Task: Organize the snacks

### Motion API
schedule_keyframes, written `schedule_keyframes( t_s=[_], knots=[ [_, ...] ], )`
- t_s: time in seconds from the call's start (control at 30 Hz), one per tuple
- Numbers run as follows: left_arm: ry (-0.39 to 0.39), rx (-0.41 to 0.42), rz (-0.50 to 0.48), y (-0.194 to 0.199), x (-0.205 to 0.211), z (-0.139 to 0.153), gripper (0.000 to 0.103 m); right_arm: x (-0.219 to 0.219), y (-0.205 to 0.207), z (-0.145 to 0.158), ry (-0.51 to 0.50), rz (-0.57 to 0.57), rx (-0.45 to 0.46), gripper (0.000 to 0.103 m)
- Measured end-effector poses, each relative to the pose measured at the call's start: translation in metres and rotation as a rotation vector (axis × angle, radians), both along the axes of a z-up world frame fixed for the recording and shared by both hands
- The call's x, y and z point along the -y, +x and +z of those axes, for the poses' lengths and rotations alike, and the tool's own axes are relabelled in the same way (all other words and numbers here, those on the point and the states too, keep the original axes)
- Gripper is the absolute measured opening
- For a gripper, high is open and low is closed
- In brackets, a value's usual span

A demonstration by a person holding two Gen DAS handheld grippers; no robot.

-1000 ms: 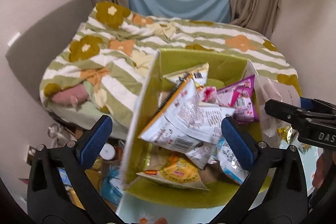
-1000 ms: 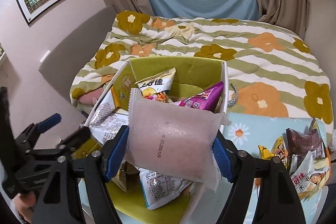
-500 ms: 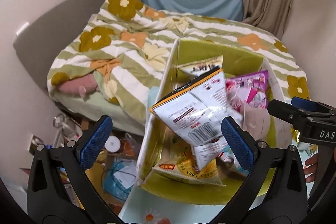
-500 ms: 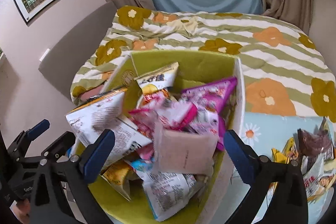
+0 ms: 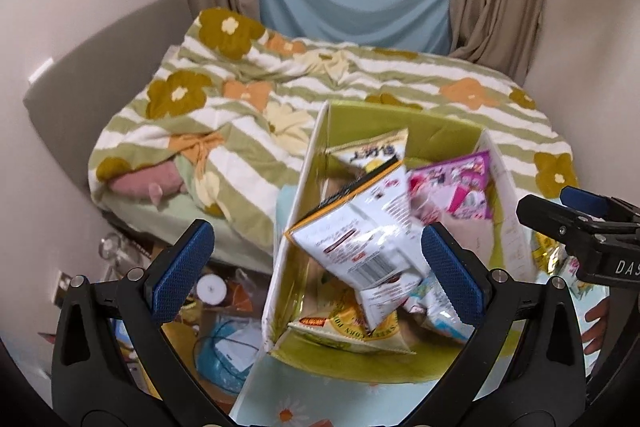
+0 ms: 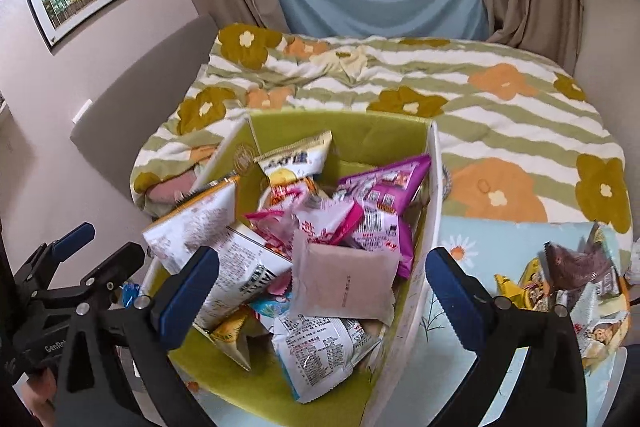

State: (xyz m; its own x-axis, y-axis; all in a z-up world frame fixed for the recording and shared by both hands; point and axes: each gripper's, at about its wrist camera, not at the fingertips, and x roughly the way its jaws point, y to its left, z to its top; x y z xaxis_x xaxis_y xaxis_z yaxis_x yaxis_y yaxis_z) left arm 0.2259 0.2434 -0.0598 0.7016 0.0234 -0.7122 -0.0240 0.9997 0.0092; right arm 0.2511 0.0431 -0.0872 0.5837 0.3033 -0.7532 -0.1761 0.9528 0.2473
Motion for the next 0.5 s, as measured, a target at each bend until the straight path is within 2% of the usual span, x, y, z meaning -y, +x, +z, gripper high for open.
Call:
schedule_keyframes(
  t_s=[0.27,0.5],
  knots=[
    [-0.037,0.071,-0.117,-0.006,0.028,0.033,0.103,0.017,-0.032,0.044,-0.014,-0.062,0.095,0.103],
    [-0.063,0.091,-0.240,-0.012,0.080,0.044,0.103,0.069,-0.069,0.065,-0.018,-0.165,0.109,0.103]
  ],
)
